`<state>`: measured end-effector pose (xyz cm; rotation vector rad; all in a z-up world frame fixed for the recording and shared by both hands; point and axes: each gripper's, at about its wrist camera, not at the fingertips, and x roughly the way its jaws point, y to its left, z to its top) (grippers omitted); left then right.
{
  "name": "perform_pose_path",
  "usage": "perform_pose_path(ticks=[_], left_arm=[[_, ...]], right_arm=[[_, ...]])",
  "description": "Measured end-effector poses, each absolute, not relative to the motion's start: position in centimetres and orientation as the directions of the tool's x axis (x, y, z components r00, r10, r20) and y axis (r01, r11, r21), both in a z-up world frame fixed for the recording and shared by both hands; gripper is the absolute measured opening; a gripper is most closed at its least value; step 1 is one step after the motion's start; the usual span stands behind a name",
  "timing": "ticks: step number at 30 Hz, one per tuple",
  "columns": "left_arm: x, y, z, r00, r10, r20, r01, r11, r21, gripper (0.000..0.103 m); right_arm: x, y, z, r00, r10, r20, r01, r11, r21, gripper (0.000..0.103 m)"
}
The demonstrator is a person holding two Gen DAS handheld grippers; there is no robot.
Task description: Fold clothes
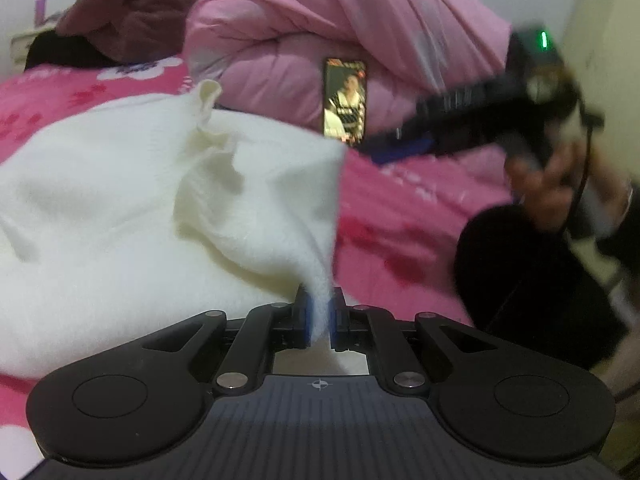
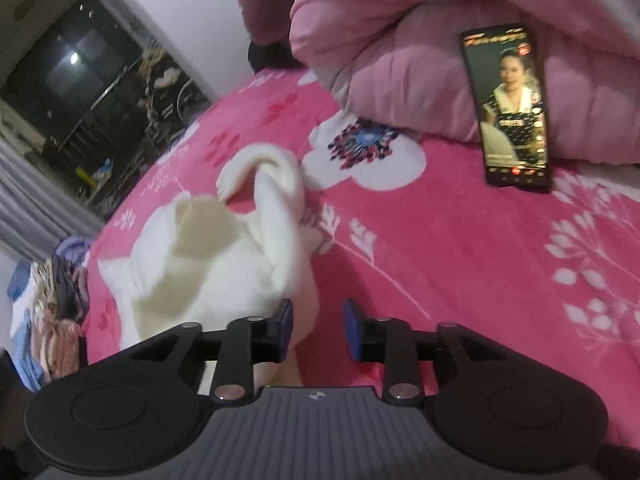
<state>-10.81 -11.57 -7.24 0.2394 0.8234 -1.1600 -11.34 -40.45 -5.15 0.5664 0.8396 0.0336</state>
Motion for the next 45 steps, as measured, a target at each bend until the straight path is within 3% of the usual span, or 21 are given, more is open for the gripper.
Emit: perform_pose_path(ticks=[4, 10, 13, 16, 19, 20, 22, 23, 24, 28, 33, 38, 41, 43, 45], left_arm=[[-11.4, -12.8, -8.4, 0.127, -0.678, -0.724, 0.917, 0.359, -0.176, 0.025], [-11.9, -11.3, -8.4, 0.112, -0.671, -0.733, 0.931, 0.329, -0.159, 0.042], [-10.7, -9.4, -7.8, 0.089, -0.692, -0.716, 0.895, 0.370, -0.247, 0.054], [-8.6, -7.4, -7.4, 0.096, -0.721, -0.687, 0.823, 0.445, -0.353, 0.056], [-6.2, -5.1, -7.2, 0.143, -0.745, -0.652, 0.719, 0.531, -0.449, 0.056], [-5.4, -4.3, -7.1, 0.167, -0.750, -0.640, 0.681, 0.557, -0.475, 0.056], [-3.9, -2.6, -7.1, 0.225, -0.751, -0.621, 0.600, 0.609, -0.519, 0.056], [-3.3, -1.7, -7.0, 0.252, -0.748, -0.614, 0.566, 0.629, -0.534, 0.056], [-2.8, -0.9, -6.8, 0.274, -0.746, -0.607, 0.533, 0.643, -0.549, 0.056], [-0.9, 2.4, -6.2, 0.339, -0.751, -0.567, 0.413, 0.660, -0.627, 0.057], [0.2, 5.3, -6.3, 0.309, -0.834, -0.456, 0.290, 0.540, -0.790, 0.062], [0.1, 4.5, -6.9, 0.254, -0.825, -0.506, 0.291, 0.564, -0.773, 0.069], [0.2, 3.6, -7.9, 0.219, -0.812, -0.541, 0.277, 0.583, -0.763, 0.069], [0.3, 3.0, -8.5, 0.195, -0.803, -0.564, 0.268, 0.597, -0.756, 0.069], [0.4, 2.8, -8.6, 0.198, -0.800, -0.566, 0.260, 0.599, -0.757, 0.069]], right_arm=[[-9.9, -38.1, -3.9, 0.682, 0.304, -0.665, 0.098, 0.863, 0.495, 0.056], [-5.5, -34.6, -3.3, 0.679, 0.316, -0.662, -0.013, 0.907, 0.420, 0.076], [-3.0, -34.5, -4.3, 0.634, 0.347, -0.691, 0.015, 0.888, 0.460, 0.076], [-0.9, -34.6, -5.7, 0.614, 0.371, -0.697, 0.046, 0.864, 0.501, 0.077], [1.3, -34.9, -7.0, 0.620, 0.373, -0.690, 0.055, 0.857, 0.512, 0.076], [1.9, -34.7, -7.3, 0.617, 0.382, -0.688, 0.043, 0.856, 0.514, 0.070], [2.8, -34.2, -7.8, 0.604, 0.402, -0.687, 0.018, 0.856, 0.517, 0.029], [2.6, -33.6, -7.7, 0.602, 0.410, -0.685, -0.004, 0.859, 0.511, 0.024], [2.2, -32.9, -7.3, 0.606, 0.424, -0.673, -0.039, 0.861, 0.508, 0.009], [-1.8, -29.1, -5.3, 0.596, 0.531, -0.603, -0.257, 0.837, 0.483, 0.009], [-6.7, -24.7, -4.9, 0.513, 0.614, -0.600, -0.447, 0.788, 0.424, 0.009], [-9.0, -23.5, -4.5, 0.485, 0.629, -0.607, -0.515, 0.767, 0.383, 0.009], [-10.5, -22.7, -4.2, 0.469, 0.637, -0.612, -0.555, 0.751, 0.357, 0.019], [-11.4, -22.3, -4.0, 0.457, 0.642, -0.615, -0.580, 0.740, 0.341, 0.037], [-12.4, -21.8, -3.9, 0.446, 0.647, -0.619, -0.606, 0.727, 0.323, 0.045]])
